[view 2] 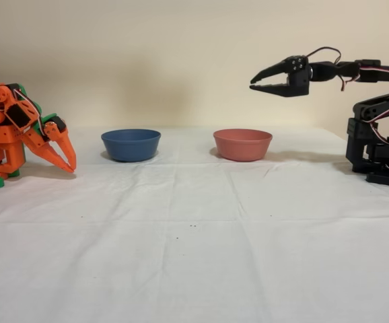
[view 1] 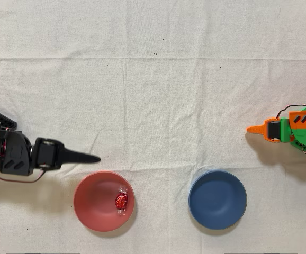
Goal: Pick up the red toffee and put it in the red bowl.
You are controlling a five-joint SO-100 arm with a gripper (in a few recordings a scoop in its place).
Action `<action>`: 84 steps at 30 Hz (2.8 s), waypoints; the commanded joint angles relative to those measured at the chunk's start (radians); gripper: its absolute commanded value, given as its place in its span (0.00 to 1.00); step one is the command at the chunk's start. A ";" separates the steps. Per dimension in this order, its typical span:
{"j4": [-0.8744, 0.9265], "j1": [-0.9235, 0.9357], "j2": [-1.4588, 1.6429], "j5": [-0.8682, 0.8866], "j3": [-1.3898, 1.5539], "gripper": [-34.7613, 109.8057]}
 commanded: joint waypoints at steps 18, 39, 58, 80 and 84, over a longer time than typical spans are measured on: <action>0.580 -0.153 0.417 0.167 0.199 0.24; 0.592 -0.135 0.416 0.175 0.330 0.24; 0.689 -0.133 0.416 0.120 0.362 0.24; 0.689 -0.135 0.417 0.115 0.362 0.25; 0.689 -0.135 0.417 0.115 0.362 0.25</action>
